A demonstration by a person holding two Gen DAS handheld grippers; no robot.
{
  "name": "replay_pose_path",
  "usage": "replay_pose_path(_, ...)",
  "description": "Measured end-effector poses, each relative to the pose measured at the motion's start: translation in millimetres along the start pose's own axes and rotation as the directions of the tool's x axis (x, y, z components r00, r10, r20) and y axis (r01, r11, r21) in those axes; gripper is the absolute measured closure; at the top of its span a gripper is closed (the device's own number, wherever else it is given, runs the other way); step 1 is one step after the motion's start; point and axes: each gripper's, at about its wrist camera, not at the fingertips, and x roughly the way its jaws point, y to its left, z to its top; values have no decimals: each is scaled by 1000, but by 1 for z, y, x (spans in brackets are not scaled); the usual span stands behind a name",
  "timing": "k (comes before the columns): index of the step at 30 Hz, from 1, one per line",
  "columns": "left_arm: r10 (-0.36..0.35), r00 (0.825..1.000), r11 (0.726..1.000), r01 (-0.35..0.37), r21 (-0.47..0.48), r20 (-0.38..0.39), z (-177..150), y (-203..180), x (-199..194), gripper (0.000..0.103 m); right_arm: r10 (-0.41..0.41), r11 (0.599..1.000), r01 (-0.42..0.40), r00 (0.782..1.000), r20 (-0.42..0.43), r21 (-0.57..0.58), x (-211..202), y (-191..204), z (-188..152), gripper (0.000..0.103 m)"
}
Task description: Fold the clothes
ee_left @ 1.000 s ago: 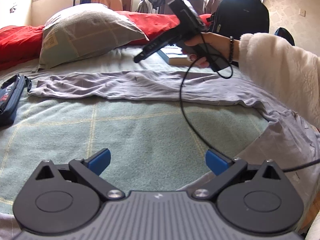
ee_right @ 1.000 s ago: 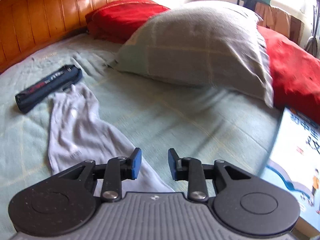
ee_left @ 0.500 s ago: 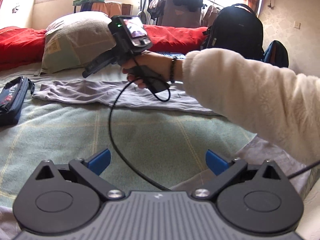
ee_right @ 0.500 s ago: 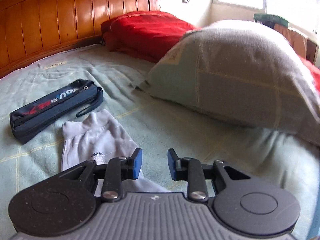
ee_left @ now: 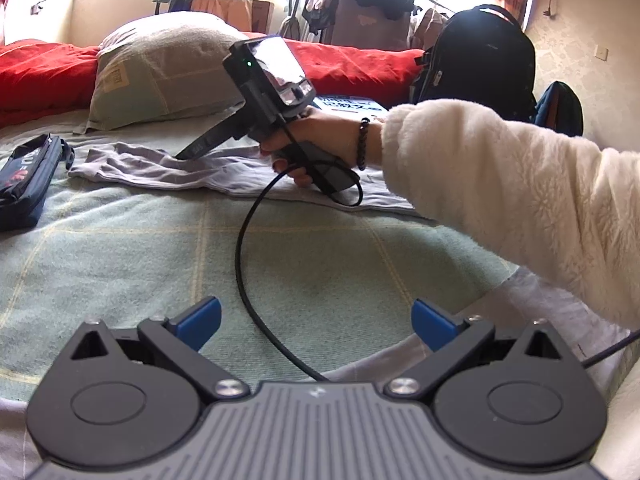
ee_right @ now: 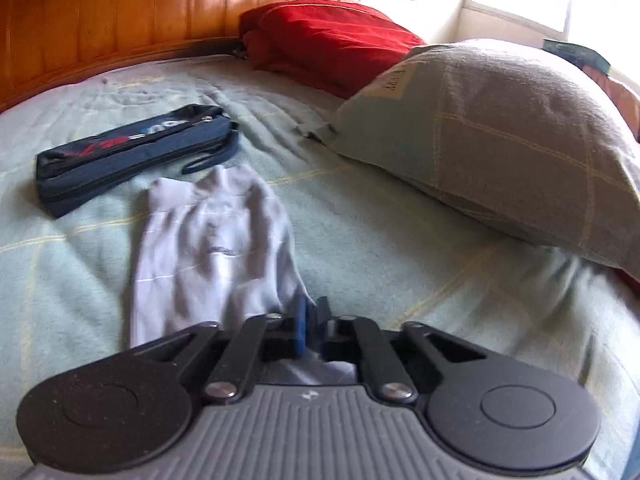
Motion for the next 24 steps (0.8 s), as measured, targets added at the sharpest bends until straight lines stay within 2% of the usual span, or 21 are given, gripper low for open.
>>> replay_pose_path(3,-15,1000,1000,15,1,1,0,-1,0,2,-20,999,20,1000,-9,29,-6,-6,4,98)
replay_pose_path(4,-18,1000,1000,18,4,-1,0,-2,-1,2,-26,999,27,1000,-13,39,-9,-8,5,94)
replay_pose_path(7,-10,1000,1000,10,9,-2,1,-4,-5,2,-46,997,47,999,-23,67,-15,-13,9,68)
replay_pose_path(8,-12,1000,1000,12,5,1,3,-5,-7,2,-52,996,54,998,-26,77,-17,-15,10,63)
replay_pose_path(12,-22,1000,1000,22,-7,22,11,-9,-20,2,-80,993,86,994,-72,77,-37,-24,12,59)
replay_pose_path(13,-18,999,1000,18,-5,27,15,-10,-25,2,-88,994,94,992,-91,59,-49,-27,8,53)
replay_pose_path(16,-21,999,999,21,-24,32,26,-10,-38,2,-124,991,130,983,-137,33,-95,-39,-16,37)
replay_pose_path(19,-16,1000,999,17,-50,18,39,-6,-41,2,-144,982,163,972,-186,91,-147,-60,-52,35)
replay_pose_path(21,9,1000,999,-9,-45,-6,50,-4,-28,2,-173,964,210,961,-217,162,-183,-76,-81,30)
replay_pose_path(23,53,998,998,-53,-20,-34,62,-6,-8,2,-213,931,272,946,-245,242,-214,-89,-108,13)
replay_pose_path(24,75,996,997,-75,-8,-47,68,-6,2,2,-223,910,293,942,-250,293,-227,-95,-123,9)
